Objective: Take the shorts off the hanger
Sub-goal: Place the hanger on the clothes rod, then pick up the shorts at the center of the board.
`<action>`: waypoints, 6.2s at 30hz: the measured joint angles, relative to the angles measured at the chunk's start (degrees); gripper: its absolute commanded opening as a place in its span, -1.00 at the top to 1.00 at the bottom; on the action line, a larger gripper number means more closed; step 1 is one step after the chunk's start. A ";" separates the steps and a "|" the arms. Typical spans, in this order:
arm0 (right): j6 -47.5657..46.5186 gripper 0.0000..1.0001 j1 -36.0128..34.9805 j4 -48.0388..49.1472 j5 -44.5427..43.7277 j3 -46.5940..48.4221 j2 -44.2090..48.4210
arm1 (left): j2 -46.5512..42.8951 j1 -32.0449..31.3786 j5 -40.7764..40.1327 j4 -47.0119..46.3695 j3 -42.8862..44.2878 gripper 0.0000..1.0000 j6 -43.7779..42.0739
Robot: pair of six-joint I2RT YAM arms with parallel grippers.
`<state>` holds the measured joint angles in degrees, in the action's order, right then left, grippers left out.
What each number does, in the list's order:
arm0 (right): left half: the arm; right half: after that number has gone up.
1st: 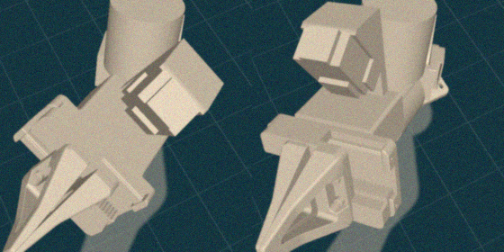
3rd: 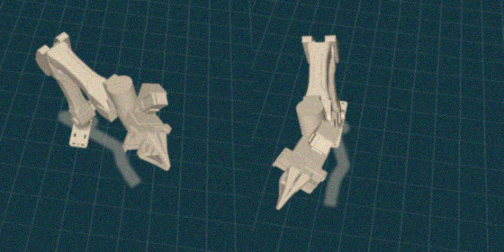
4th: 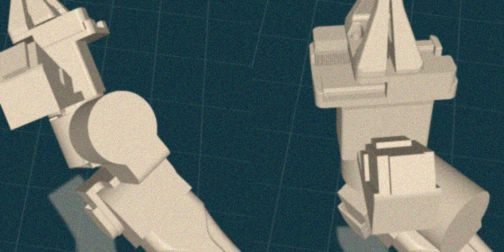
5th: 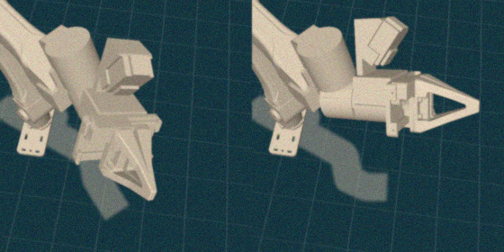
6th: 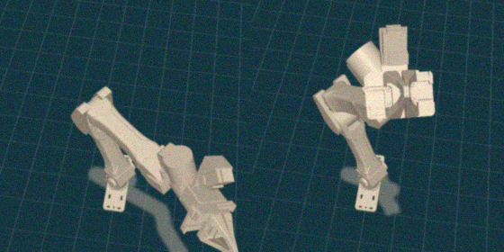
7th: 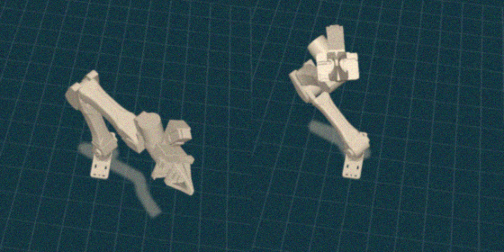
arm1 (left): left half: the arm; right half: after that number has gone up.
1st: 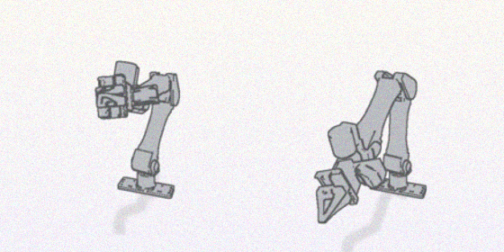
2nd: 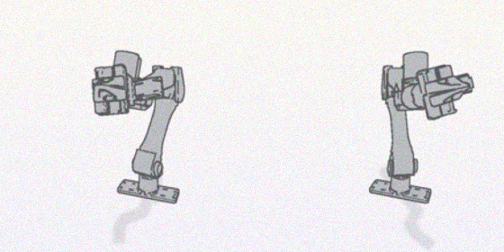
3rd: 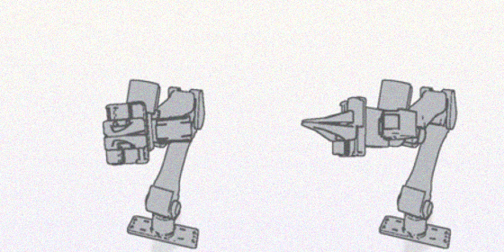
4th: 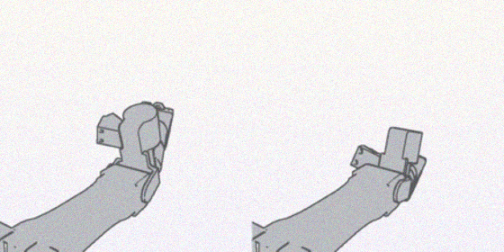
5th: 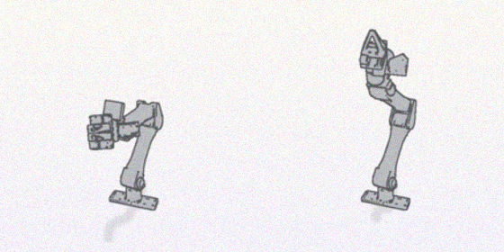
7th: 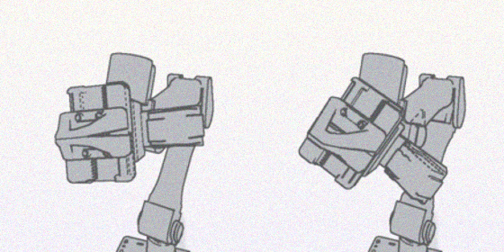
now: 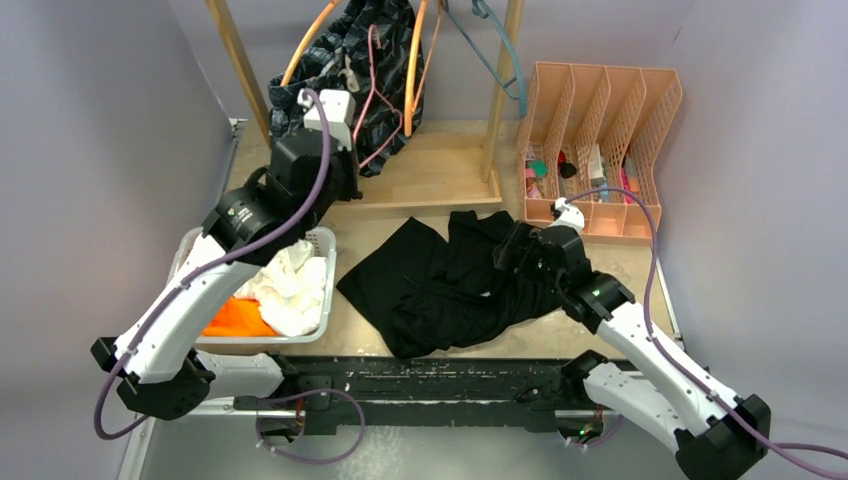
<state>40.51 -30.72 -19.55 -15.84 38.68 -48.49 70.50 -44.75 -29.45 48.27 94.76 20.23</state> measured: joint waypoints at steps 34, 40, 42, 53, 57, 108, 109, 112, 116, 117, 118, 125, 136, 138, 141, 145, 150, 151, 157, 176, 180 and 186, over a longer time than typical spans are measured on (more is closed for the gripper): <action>-1.81 -0.99 0.00 0.50 -0.15 -0.66 -3.58 | 1.40 3.91 5.60 -11.80 10.49 1.00 -6.38; -1.97 -0.99 0.00 0.55 -0.15 -0.66 -3.56 | 6.88 4.02 3.48 -12.00 16.52 1.00 -7.93; -2.01 -0.99 0.00 0.44 -0.17 -0.59 -3.65 | 8.22 4.13 3.74 -12.41 16.76 1.00 -8.07; -2.03 -0.99 0.00 -0.09 -0.15 -0.11 -4.46 | 14.16 4.13 5.20 -11.89 18.53 1.00 -10.88; -2.03 -0.99 0.00 -0.11 -0.15 -0.11 -4.48 | 14.47 4.13 5.20 -11.72 18.69 0.96 -10.91; -10.14 0.90 0.02 2.54 13.35 6.29 -18.14 | -8.17 -4.66 13.97 -18.03 -47.43 -0.07 35.74; -10.97 0.88 0.02 2.80 15.41 7.13 -16.83 | -7.85 -5.29 13.05 -17.79 -46.84 -0.07 35.80; -13.22 0.86 -0.11 4.87 22.14 9.73 -13.79 | -9.11 -6.08 9.60 -17.31 -46.34 -0.08 36.72; -15.02 0.83 -4.09 10.25 30.10 12.17 -11.56 | -15.47 -6.16 3.87 -15.67 -46.36 -0.11 39.17; -15.26 0.83 -6.99 11.93 30.86 12.74 -11.85 | -17.27 -6.16 2.62 -15.52 -46.36 -0.11 39.60; -15.56 0.83 -10.34 13.62 31.95 13.29 -12.46 | -19.32 -6.16 1.07 -15.26 -46.36 -0.10 40.28; -16.17 0.81 -23.23 22.08 37.68 13.38 -22.84 | -24.70 -6.16 -5.22 -11.34 -46.36 -0.10 43.19; -7.45 -0.03 -22.62 7.45 9.81 10.16 -27.26 | -17.88 -6.16 -0.90 -14.53 -47.17 -0.24 41.59; -5.07 -0.25 -22.05 4.55 4.66 10.19 -27.36 | -14.27 -6.16 1.33 -16.48 -47.15 -0.24 40.65; -1.79 -0.28 -20.35 1.14 -0.55 10.32 -28.26 | -8.92 -6.19 4.52 -18.73 -47.12 -0.28 39.65; 2.45 -0.40 -16.57 -2.91 -4.72 10.38 -29.62 | -5.46 -6.27 7.63 -22.34 -47.32 -0.30 38.99; 4.96 -0.39 -13.62 -3.23 -5.86 8.81 -27.10 | -3.41 -6.27 10.27 -27.69 -48.74 -0.32 39.15; 5.18 -0.38 -13.22 -2.95 -5.55 8.17 -26.51 | -2.64 -6.27 10.95 -28.55 -48.98 -0.32 39.17; 5.31 -0.33 -11.96 -0.92 -1.57 5.11 -24.59 | 0.98 -6.27 13.33 -31.56 -50.12 -0.31 39.21; -0.48 0.97 -13.49 14.49 13.46 4.33 -32.70 | -12.33 -6.27 2.78 -24.26 -52.00 -0.20 41.90; -0.09 0.96 -14.36 5.53 1.49 9.07 -28.57 | -14.93 -6.27 -0.31 -20.20 -52.00 -0.20 42.25; 0.79 0.96 -14.21 -5.51 -12.46 16.39 -22.16 | -16.79 -6.27 -3.30 -17.25 -52.00 -0.20 42.84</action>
<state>41.30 -44.93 -25.06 -28.29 55.07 -70.65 53.71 -51.03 -32.75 31.03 42.76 63.07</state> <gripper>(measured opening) 0.036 0.600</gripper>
